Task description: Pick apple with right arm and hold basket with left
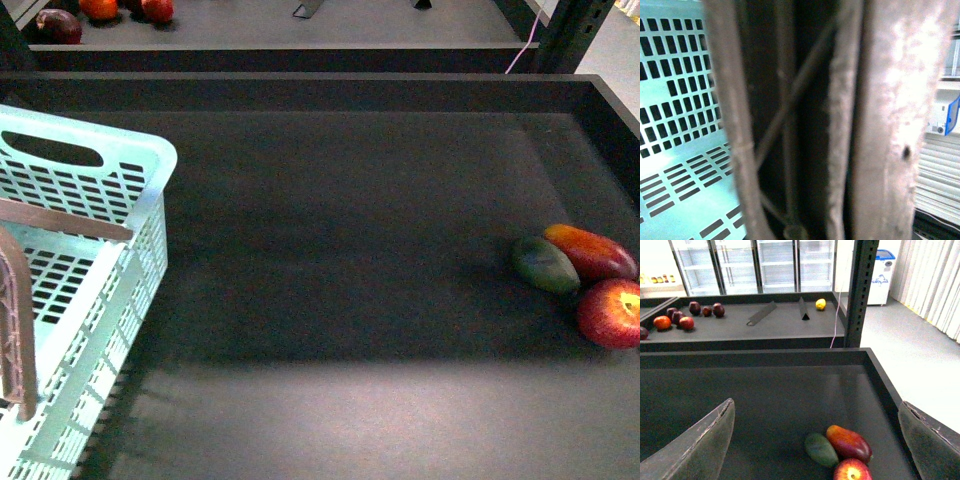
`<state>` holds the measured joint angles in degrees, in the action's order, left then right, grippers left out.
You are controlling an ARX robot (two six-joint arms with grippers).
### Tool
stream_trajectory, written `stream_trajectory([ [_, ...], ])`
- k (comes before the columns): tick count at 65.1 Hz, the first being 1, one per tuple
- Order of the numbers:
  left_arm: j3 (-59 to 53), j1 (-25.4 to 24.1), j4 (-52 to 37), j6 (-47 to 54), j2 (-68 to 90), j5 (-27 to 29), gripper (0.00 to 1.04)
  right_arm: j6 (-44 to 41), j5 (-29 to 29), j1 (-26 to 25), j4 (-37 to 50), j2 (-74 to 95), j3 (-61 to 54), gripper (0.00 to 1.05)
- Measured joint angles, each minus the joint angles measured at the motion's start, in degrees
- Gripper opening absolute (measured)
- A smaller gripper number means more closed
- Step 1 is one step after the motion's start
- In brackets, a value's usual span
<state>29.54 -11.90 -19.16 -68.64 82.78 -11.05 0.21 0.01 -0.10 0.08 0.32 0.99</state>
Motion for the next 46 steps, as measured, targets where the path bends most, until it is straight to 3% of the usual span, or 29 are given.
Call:
stream_trajectory([
  [10, 0.13, 1.14, 5.29, 3.54, -5.25, -1.64, 0.15, 0.00, 0.00, 0.00, 0.00, 0.00, 0.00, 0.96],
  [20, 2.21, 5.92, 8.68, 4.76, -7.52, -3.08, 0.15, 0.00, 0.00, 0.00, 0.00, 0.00, 0.00, 0.96],
  [31, 8.00, 15.54, 11.26, 4.81, -8.11, -0.98, 0.15, 0.00, 0.00, 0.00, 0.00, 0.00, 0.00, 0.96],
  [41, 16.13, 29.68, 14.45, 5.33, -6.32, 1.57, 0.15, 0.00, 0.00, 0.00, 0.00, 0.00, 0.00, 0.96],
  [46, 17.70, 33.94, 15.30, 5.35, -5.25, 1.90, 0.15, 0.00, 0.00, 0.00, 0.00, 0.00, 0.00, 0.96],
])
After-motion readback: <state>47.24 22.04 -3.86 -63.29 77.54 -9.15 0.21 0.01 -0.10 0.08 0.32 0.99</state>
